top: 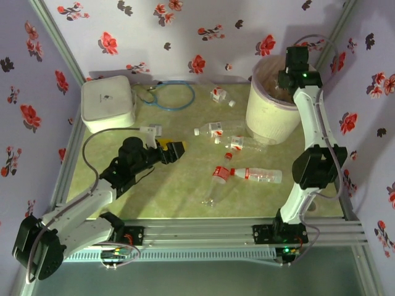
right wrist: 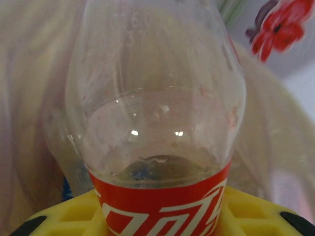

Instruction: Put the plastic bottles in the bin

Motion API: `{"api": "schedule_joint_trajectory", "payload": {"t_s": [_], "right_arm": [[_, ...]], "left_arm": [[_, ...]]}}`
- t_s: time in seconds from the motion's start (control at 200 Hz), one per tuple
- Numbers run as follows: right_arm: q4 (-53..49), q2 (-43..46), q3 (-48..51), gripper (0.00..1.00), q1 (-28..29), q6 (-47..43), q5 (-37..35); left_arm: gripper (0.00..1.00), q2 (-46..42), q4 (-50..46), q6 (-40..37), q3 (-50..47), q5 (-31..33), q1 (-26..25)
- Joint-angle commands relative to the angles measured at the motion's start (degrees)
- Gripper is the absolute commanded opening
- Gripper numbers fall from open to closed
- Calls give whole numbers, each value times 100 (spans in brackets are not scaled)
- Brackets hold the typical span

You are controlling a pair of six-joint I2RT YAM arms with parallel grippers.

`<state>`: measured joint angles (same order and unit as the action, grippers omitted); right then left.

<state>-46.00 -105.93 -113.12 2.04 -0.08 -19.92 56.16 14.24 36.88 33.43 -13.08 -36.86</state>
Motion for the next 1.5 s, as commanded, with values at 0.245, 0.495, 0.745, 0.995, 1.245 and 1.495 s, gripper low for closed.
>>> {"api": "schedule_joint_trajectory", "payload": {"t_s": [0.245, 0.495, 0.745, 0.995, 1.245, 1.495], "right_arm": [[-1484, -1481, -767, 39, -186, 23, 50], [-1099, -1052, -508, 67, -187, 161, 261], [-1117, -363, -785, 92, -178, 140, 331], [-814, 463, -623, 98, -127, 190, 545], [653, 1751, 471, 96, 333, 228, 728], [1612, 2064, 977, 94, 1734, -358, 646]], "left_arm": [[82, 97, -171, -187, -68, 107, 4], [83, 136, -272, -247, -42, 104, 12], [83, 486, -253, -256, 88, 80, 12], [83, 685, -141, -222, 158, -1, 4], [83, 694, -134, -167, 137, 4, 4], [84, 695, -119, -48, 98, 42, 4]]}}
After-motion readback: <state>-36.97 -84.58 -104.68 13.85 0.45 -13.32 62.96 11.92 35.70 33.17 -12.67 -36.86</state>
